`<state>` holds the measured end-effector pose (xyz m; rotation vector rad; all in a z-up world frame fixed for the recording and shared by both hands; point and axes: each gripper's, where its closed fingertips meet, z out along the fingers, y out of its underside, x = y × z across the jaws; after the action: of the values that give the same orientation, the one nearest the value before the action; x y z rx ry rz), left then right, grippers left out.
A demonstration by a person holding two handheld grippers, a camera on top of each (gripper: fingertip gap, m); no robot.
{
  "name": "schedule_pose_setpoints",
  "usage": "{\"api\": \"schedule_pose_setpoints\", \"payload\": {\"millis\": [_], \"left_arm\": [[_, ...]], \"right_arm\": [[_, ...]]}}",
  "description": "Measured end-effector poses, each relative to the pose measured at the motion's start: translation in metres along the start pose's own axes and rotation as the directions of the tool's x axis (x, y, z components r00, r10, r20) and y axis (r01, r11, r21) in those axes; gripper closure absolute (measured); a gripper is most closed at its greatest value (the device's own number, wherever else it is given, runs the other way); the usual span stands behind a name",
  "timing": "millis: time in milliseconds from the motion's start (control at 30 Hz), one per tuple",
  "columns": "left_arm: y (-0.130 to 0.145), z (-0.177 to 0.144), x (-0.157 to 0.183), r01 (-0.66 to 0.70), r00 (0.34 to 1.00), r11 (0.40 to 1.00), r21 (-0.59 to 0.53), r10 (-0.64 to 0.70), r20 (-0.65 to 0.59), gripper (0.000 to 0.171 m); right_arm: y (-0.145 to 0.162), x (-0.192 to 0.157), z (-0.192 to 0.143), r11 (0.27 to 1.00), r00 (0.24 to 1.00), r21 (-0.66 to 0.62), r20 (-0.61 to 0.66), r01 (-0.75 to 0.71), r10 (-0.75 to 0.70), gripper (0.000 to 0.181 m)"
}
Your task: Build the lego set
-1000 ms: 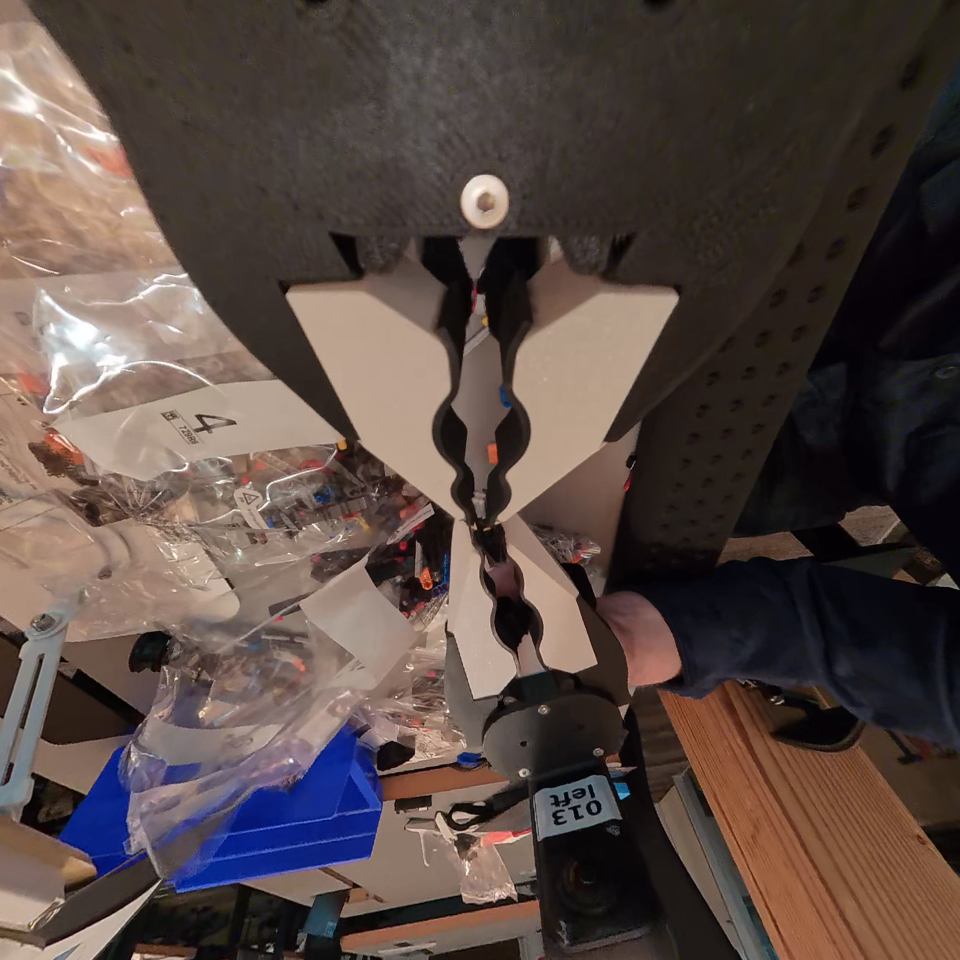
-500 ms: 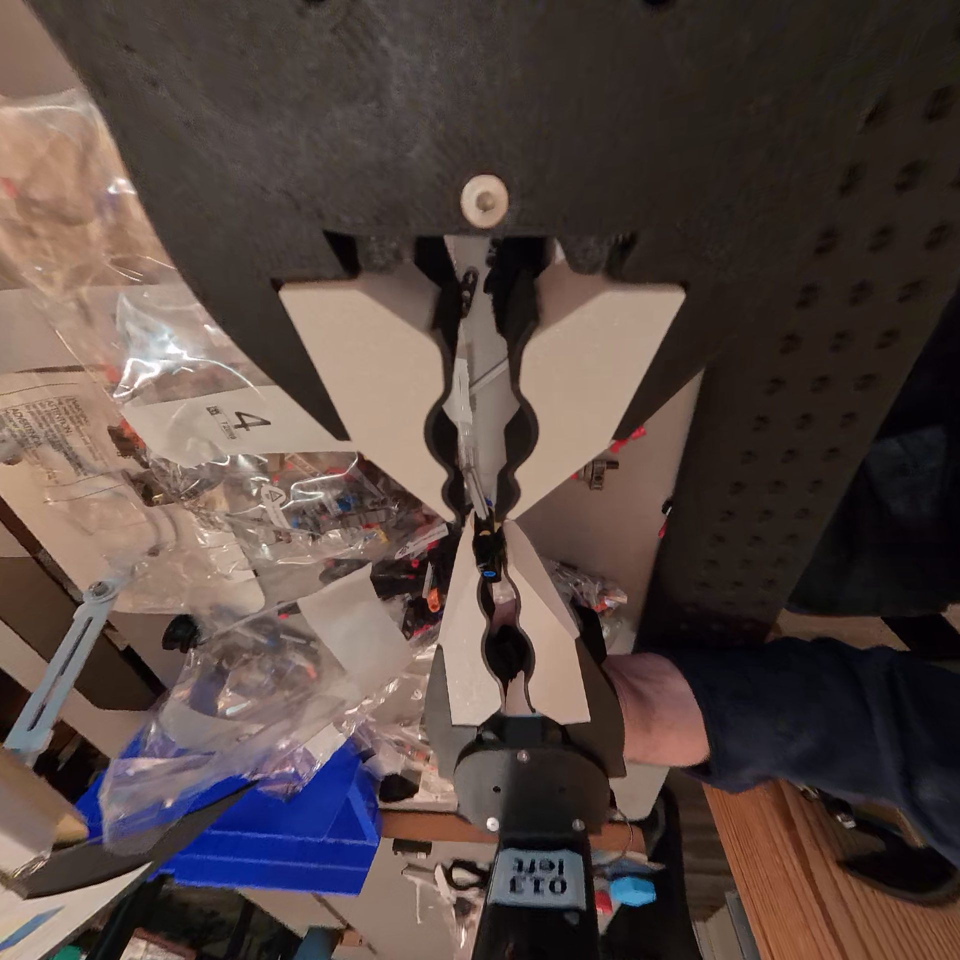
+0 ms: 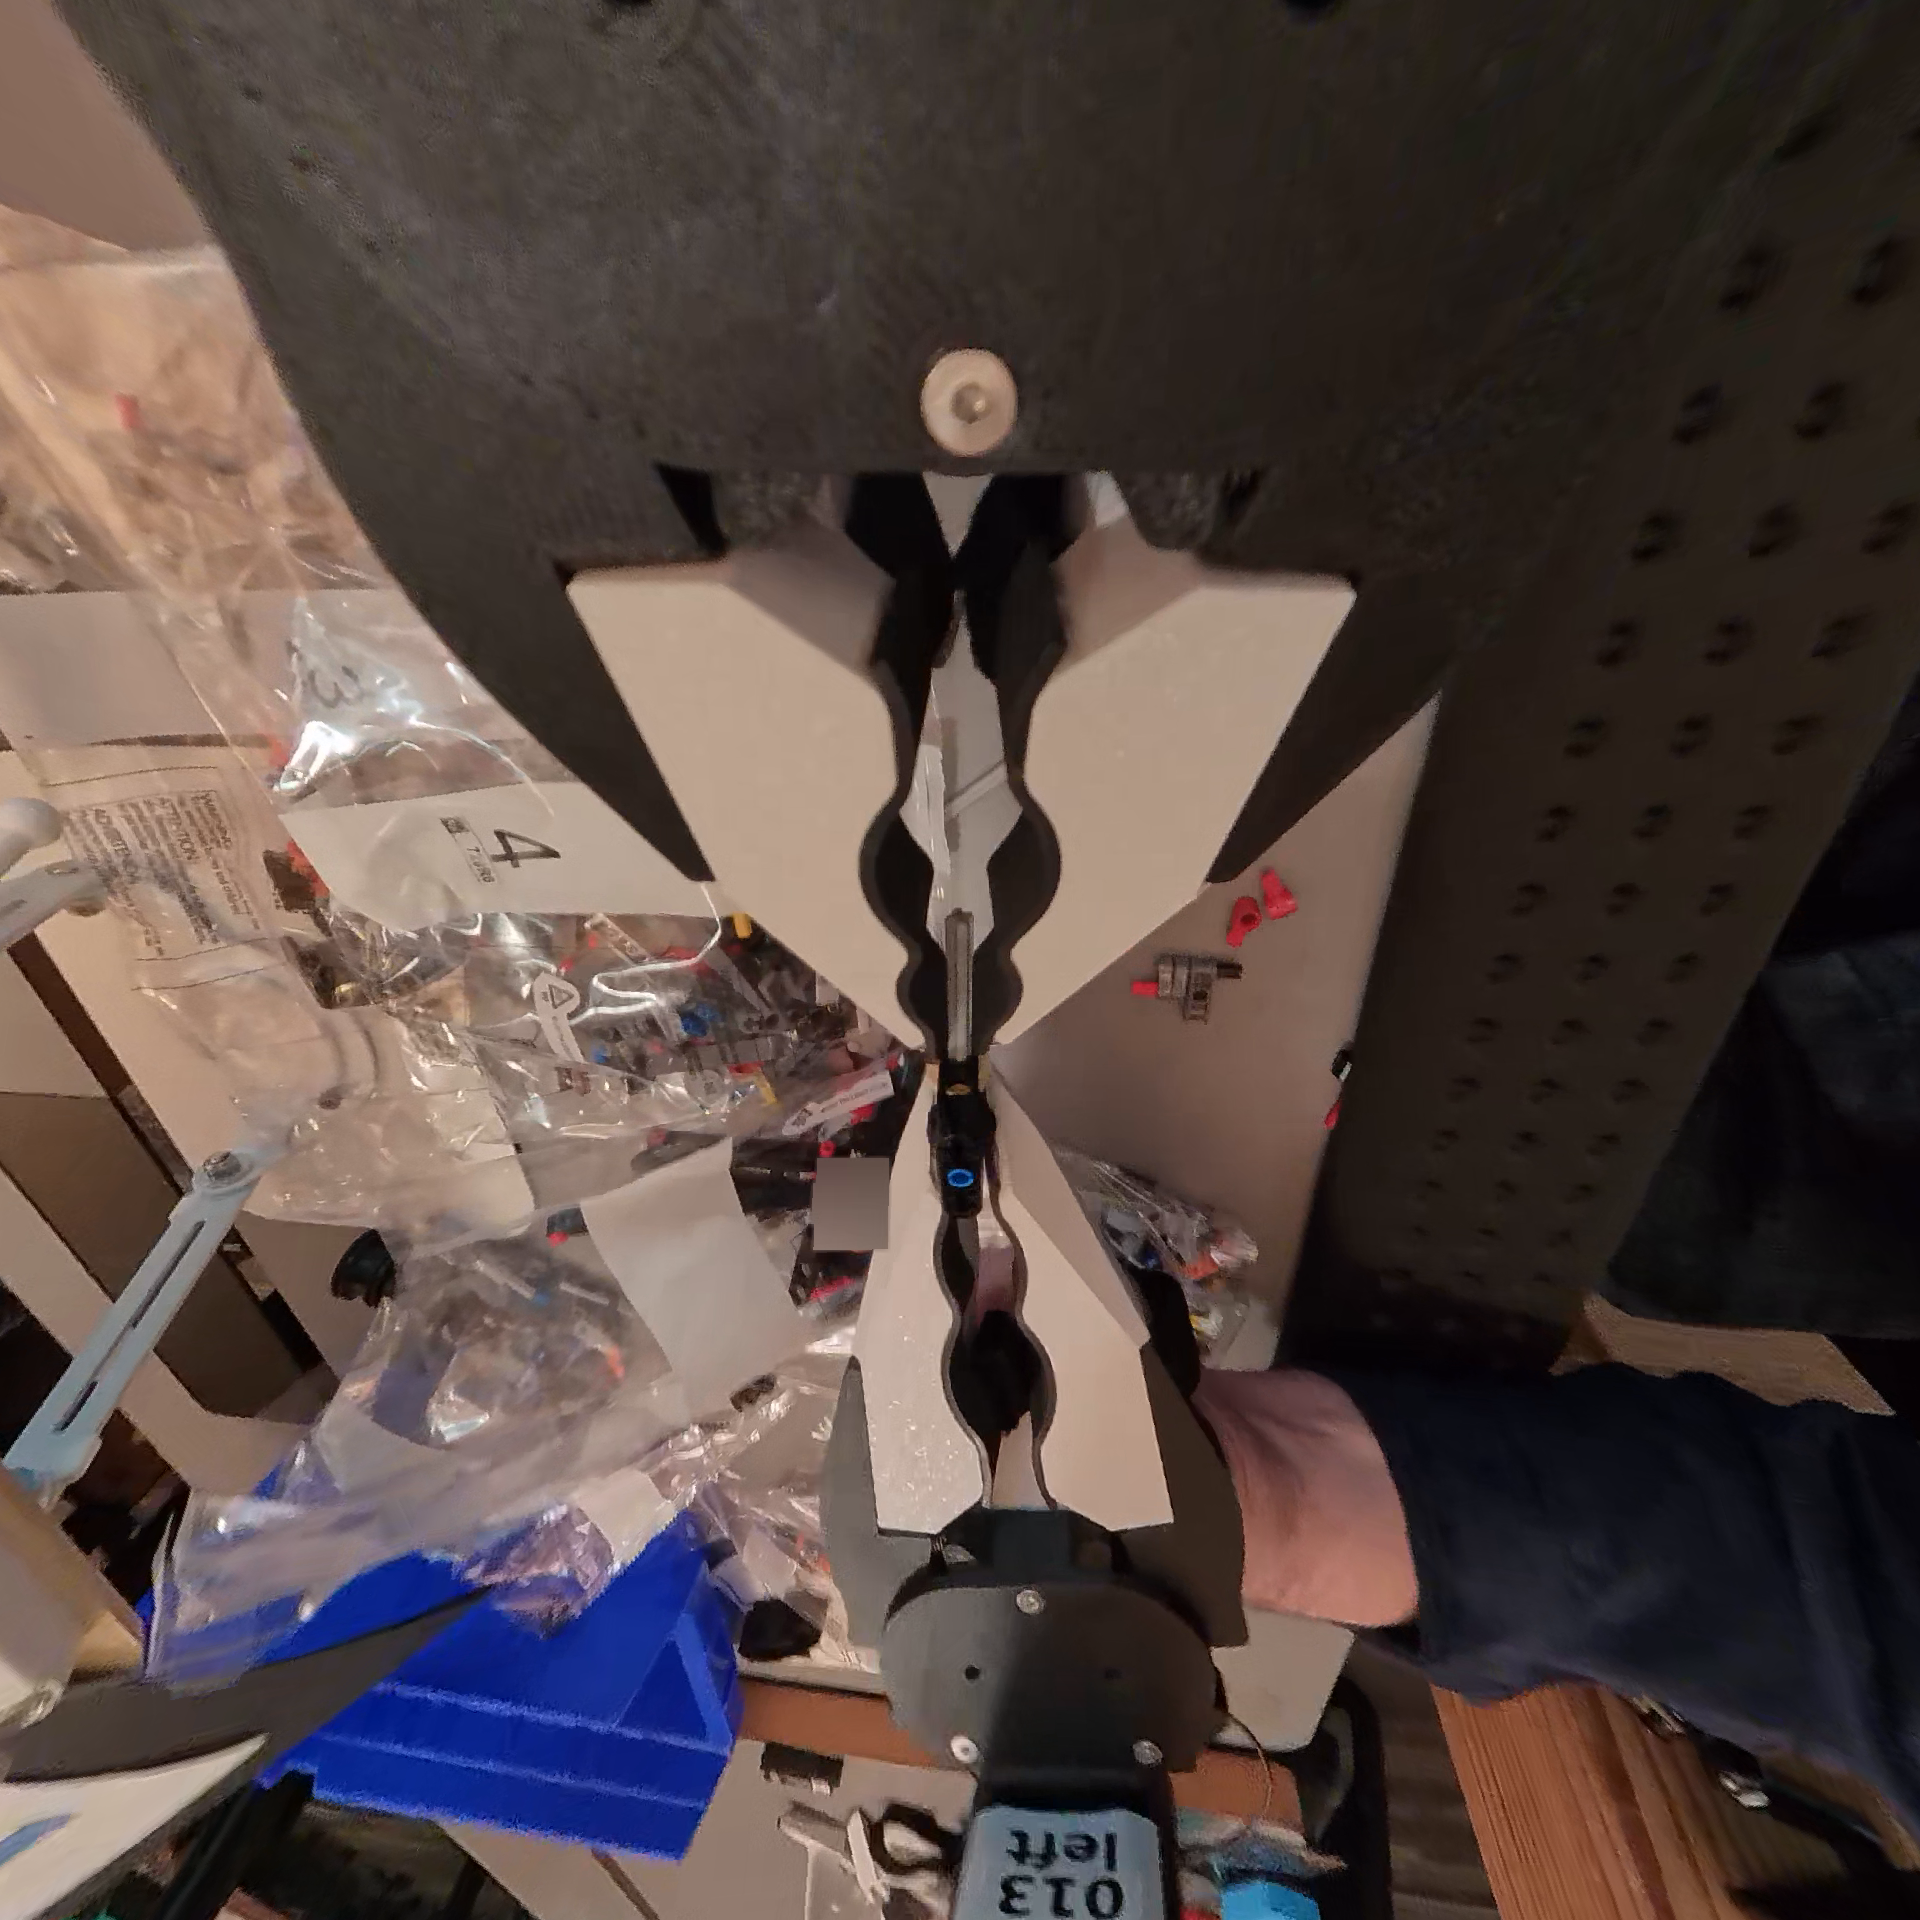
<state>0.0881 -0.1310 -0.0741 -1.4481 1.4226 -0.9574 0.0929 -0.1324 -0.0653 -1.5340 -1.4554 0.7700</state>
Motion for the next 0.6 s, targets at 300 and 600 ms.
{"api": "schedule_pose_setpoints", "payload": {"millis": [300,600], "left_arm": [[-0.009,-0.005,0.005,0.012,1.000,0.999,0.048,-0.011,-0.021,0.166],[-0.022,-0.058,-0.026,0.149,0.987,0.961,0.234,-0.157,0.018,0.166]], "right_arm": [[-0.002,-0.004,-0.005,1.000,1.000,0.022,0.025,0.005,-0.005,0.179],[0.022,0.018,-0.033,0.997,0.996,0.001,-0.039,-0.076,0.076,0.180]]}}
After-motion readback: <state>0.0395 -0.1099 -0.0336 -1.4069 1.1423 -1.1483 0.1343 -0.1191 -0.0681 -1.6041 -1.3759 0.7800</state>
